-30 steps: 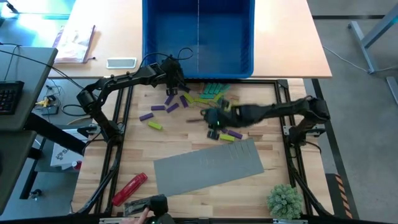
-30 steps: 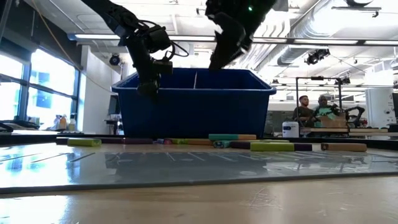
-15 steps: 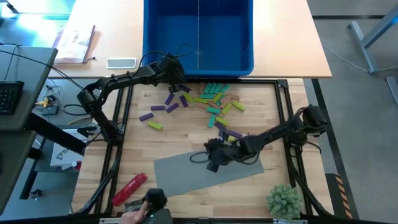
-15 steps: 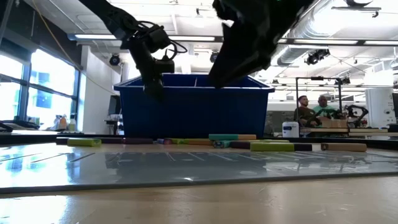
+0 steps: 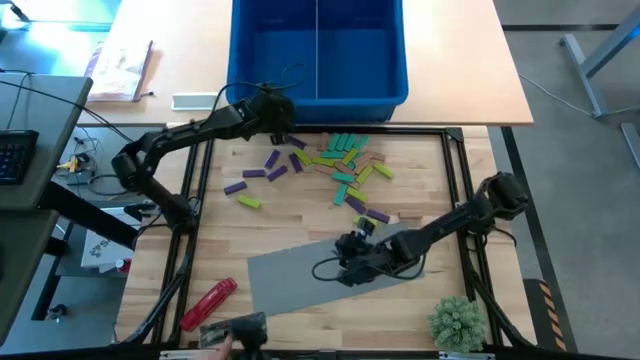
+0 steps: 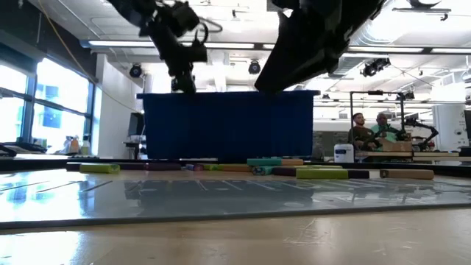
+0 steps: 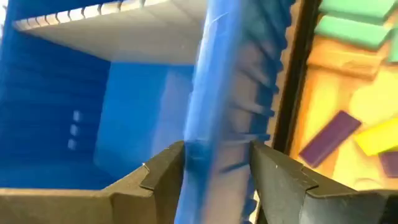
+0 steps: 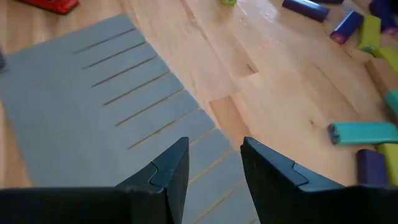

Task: Sort blocks

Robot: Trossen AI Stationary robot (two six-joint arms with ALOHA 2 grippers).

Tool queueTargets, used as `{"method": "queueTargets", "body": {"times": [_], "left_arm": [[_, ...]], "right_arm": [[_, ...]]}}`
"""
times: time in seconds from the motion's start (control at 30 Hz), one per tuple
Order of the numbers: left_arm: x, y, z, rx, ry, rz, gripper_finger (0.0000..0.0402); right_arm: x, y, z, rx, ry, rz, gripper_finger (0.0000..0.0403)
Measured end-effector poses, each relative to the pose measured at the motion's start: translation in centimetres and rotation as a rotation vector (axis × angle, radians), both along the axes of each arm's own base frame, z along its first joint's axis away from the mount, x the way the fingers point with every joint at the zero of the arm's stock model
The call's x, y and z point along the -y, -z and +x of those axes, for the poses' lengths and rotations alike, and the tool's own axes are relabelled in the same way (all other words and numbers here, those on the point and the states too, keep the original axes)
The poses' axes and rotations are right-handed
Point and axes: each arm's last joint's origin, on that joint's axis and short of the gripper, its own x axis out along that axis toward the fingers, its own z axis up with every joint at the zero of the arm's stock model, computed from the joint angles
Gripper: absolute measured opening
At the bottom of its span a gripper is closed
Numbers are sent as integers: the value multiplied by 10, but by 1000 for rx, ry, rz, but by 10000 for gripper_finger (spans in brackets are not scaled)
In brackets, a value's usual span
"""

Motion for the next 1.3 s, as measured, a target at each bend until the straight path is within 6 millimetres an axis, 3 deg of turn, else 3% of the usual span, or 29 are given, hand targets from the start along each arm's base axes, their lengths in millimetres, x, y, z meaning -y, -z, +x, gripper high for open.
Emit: {"method": "queueTargets", "body": {"times": [0.2, 0.33, 1.07, 1.17, 1.3], "left_arm": [[36, -22, -12, 53, 74, -90, 159], [48, -31, -16, 94, 80, -105, 159], [51, -42, -10, 256, 131, -112, 159], [56, -41, -7, 285, 196, -195, 159], [80, -36, -1, 306, 363, -406, 159]], "right_arm": [[12, 0, 5, -21, -11, -71, 133], [18, -1, 8, -21, -3, -77, 133], [17, -3, 10, 17, 4, -76, 133], [17, -3, 10, 16, 6, -76, 133], [20, -7, 5, -13, 6, -88, 133]]}}
